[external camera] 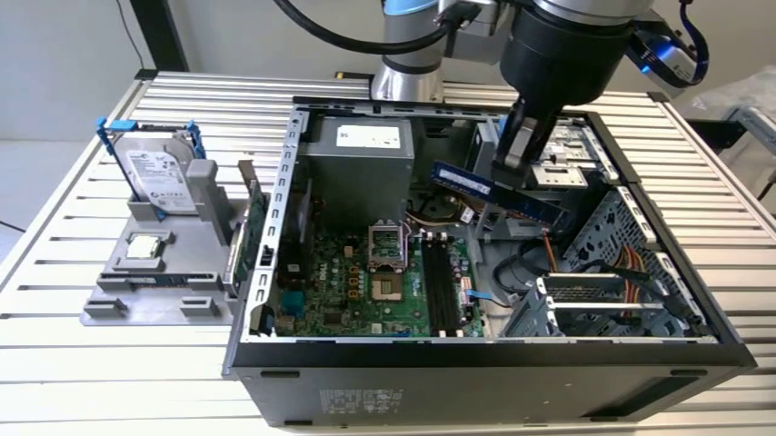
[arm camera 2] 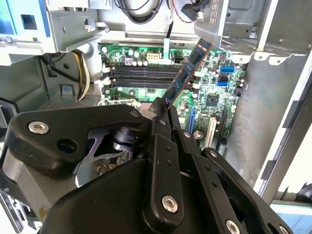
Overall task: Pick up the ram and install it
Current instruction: 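Insert the ram into the slot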
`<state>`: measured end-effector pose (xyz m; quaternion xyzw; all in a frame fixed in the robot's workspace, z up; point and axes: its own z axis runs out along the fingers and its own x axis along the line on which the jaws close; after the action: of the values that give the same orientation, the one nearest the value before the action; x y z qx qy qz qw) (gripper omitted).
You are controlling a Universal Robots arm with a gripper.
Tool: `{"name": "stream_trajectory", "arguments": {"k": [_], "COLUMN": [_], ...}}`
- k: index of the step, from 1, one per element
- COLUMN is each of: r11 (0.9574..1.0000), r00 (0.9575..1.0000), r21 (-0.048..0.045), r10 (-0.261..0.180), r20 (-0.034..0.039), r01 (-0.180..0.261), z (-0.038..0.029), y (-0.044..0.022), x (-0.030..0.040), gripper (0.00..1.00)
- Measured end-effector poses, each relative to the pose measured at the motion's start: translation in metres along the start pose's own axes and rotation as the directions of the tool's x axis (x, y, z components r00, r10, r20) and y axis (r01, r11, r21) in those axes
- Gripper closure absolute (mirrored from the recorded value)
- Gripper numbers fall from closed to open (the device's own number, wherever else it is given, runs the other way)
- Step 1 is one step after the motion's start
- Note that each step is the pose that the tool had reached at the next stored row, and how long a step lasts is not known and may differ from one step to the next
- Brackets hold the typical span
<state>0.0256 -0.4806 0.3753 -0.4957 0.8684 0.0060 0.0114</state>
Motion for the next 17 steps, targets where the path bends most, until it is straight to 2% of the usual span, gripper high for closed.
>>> {"name": "stream_trajectory", "arguments": {"k": [9,17], "r11": [0.9979,0.9889], "r00": [0.9979,0.989], "r21": [0.0017,0.0038], "r10": [0.065,0.148], "r20": [0.0,0.0002], "r01": [-0.065,-0.148], "z": [0.0,0.0001], "y": [0.0,0.0], "x": [0.0,0.0], "gripper": [1.0,1.0]}}
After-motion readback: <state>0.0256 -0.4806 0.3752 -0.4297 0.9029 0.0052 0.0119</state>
